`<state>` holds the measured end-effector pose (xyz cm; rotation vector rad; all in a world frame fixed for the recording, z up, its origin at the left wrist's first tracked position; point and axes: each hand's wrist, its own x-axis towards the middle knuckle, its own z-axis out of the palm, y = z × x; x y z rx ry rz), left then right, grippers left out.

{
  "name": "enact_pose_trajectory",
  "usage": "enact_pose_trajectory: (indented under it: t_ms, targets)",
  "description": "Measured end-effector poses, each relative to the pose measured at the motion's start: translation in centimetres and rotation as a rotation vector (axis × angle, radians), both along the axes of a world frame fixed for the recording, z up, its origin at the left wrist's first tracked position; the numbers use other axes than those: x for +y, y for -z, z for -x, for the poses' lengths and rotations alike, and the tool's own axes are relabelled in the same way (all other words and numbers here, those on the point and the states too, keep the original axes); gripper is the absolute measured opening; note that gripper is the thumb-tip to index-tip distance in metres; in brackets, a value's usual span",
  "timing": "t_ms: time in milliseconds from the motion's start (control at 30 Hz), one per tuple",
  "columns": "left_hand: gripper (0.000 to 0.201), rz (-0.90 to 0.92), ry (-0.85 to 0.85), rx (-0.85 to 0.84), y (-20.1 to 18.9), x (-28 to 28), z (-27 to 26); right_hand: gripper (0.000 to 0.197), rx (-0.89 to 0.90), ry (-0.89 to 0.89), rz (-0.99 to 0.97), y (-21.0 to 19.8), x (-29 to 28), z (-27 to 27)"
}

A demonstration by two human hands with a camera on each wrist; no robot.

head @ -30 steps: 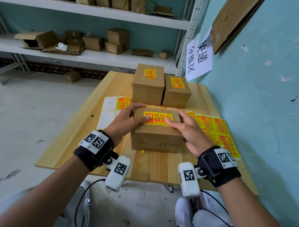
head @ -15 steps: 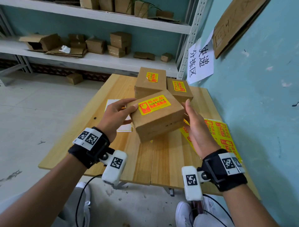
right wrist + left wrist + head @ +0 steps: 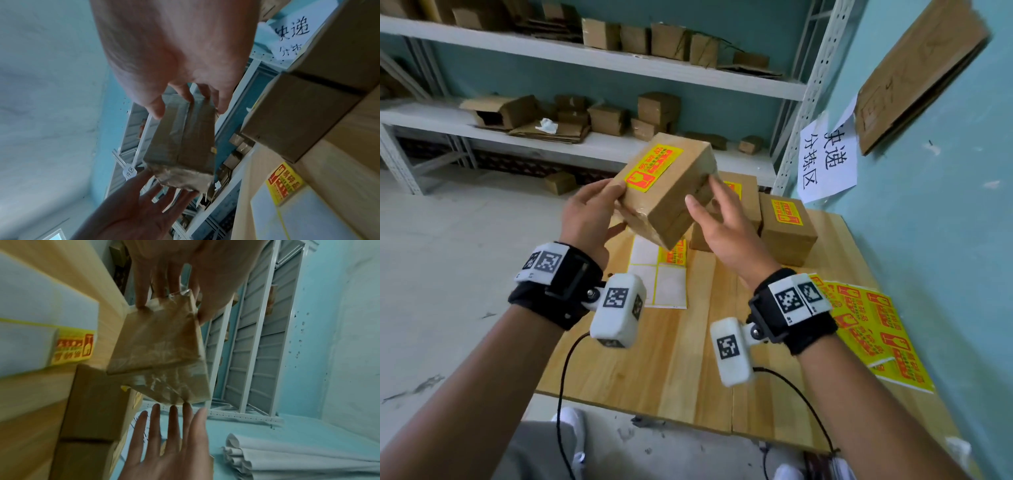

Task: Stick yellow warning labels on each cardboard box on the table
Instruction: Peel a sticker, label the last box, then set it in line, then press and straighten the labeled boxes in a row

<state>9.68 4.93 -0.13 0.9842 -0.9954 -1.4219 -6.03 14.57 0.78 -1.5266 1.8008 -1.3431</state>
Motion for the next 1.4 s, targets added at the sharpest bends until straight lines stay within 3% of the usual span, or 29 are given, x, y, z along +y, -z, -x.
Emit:
enact_pose_trajectory:
  t_ms: [167,333,500,600,667,733,867,1200,1400]
  targets:
    - [0.029,0.030,0.011,-0.144,0.3,-3.5,0.6,0.059,0.039,-0.038,-0.099,-1.0,-4.4,-0.3]
    - [0.025,0.018,-0.115,-0.219,0.8,-6.7,1.9,0.052,0.130,-0.073,-0.170,-1.3,-7.2,1.6]
    - [0.013,-0.029,-0.133,-0.278,1.4,-10.0,3.0,0.049,0.215,0.212,-0.172,-1.1,-8.1,8.1]
    - [0.002,-0.048,-0.095,-0.366,2.2,-11.4,4.2,0.058,0.288,0.416,-0.310,-0.3,-7.7,13.1]
    - [0.007,-0.061,-0.047,-0.422,2.7,-11.8,5.3,0.069,0.306,0.510,-0.439,0.5,-7.2,15.8]
    - [0.020,-0.066,0.011,-0.461,2.9,-11.5,6.5,0.068,0.286,0.493,-0.512,1.3,-6.8,17.3]
    - [0.038,-0.078,0.085,-0.523,3.5,-10.6,7.9,0.046,0.352,0.431,-0.511,2.2,-6.0,18.1]
    - [0.020,-0.044,0.121,-0.686,3.2,-7.5,4.0,0.052,0.381,0.318,-0.501,2.0,-2.0,16.2]
    - [0.020,-0.023,0.155,-0.709,3.6,-5.3,2.0,0.053,0.440,0.310,-0.536,2.7,0.6,15.8]
